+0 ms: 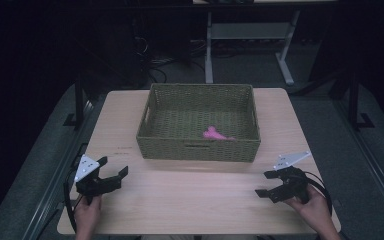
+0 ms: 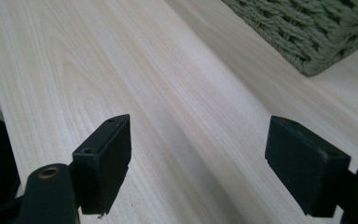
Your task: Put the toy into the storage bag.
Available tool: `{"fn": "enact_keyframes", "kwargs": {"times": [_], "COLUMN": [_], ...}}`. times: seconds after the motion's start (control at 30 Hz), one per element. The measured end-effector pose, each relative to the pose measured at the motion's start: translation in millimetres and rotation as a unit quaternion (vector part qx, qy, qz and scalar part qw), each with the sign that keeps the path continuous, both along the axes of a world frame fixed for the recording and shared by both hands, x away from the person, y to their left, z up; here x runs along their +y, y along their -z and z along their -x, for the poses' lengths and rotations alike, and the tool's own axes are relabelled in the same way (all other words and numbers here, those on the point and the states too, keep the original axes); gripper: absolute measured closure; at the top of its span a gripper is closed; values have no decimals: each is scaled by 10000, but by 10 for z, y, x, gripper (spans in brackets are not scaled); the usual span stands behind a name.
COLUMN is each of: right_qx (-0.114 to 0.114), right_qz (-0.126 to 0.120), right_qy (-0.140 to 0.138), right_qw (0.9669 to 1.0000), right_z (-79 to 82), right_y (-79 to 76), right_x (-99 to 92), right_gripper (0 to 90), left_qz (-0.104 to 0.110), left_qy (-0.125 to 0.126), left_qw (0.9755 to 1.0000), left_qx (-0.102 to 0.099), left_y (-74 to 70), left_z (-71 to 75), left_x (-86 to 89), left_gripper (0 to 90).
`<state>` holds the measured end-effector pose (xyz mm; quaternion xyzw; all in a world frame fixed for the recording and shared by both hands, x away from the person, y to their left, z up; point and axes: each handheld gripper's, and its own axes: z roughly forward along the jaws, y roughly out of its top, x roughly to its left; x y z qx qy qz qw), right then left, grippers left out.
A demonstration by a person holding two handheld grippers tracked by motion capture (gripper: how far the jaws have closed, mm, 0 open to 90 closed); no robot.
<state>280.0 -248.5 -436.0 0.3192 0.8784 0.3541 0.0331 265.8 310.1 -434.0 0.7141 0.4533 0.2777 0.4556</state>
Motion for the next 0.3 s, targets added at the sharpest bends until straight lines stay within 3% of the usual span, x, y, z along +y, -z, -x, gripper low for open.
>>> {"fn": "enact_keyframes", "kwargs": {"times": [0.3], "right_qx": [-177], "right_qz": [-14], "right_qy": [134], "right_qw": [9998], "right_z": [132], "right_y": [82], "right_x": [14], "right_gripper": [214], "left_qz": [-20], "left_qy": [17], "left_qw": [10000], "left_qx": [-4], "left_y": [0], "left_z": [-5], "left_x": [-15], "left_gripper": [133]}}
